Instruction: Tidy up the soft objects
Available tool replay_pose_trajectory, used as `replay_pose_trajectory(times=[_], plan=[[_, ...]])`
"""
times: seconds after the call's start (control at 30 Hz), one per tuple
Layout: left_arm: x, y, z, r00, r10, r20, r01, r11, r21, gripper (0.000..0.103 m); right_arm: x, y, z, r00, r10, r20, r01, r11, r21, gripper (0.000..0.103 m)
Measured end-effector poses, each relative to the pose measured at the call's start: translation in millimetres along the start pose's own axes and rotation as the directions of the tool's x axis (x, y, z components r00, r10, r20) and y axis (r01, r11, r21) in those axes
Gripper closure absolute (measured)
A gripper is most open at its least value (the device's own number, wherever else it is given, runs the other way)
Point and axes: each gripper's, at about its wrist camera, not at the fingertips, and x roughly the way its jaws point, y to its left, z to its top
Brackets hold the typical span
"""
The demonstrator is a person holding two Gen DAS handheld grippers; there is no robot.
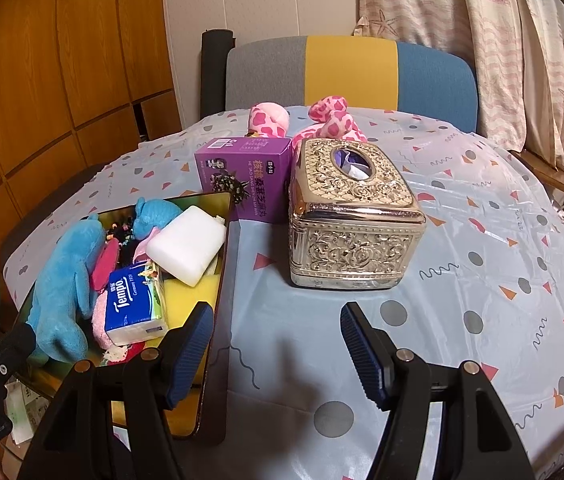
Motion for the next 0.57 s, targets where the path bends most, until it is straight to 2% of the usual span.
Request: replay_pose_trajectory(times=[0.2, 0.47, 0.57], plan=[[2.6, -0.7, 1.8, 0.999, 0.049, -0.014, -0.049, 0.999, -0.007, 0.000, 1.5, -0.9, -1.1, 1.000, -0.001, -0.006, 0.001, 1.000, 0.001, 0.036], [-1.8, -0.7, -1.3, 0.999, 0.040, 0.025, -0.040, 0.999, 0.007, 0.004, 4.1, -2.4, -2.5, 1.000, 0.000, -0.020, 0.000, 1.000, 0.004, 0.036], [-2.1, -2.0, -0.8, 0.999, 0.034, 0.021, -0.035, 0.999, 0.017, 0.000, 5.1, -7.3, -1.3, 1.000, -0.002, -0.022, 0.002, 1.000, 0.017, 0.036]])
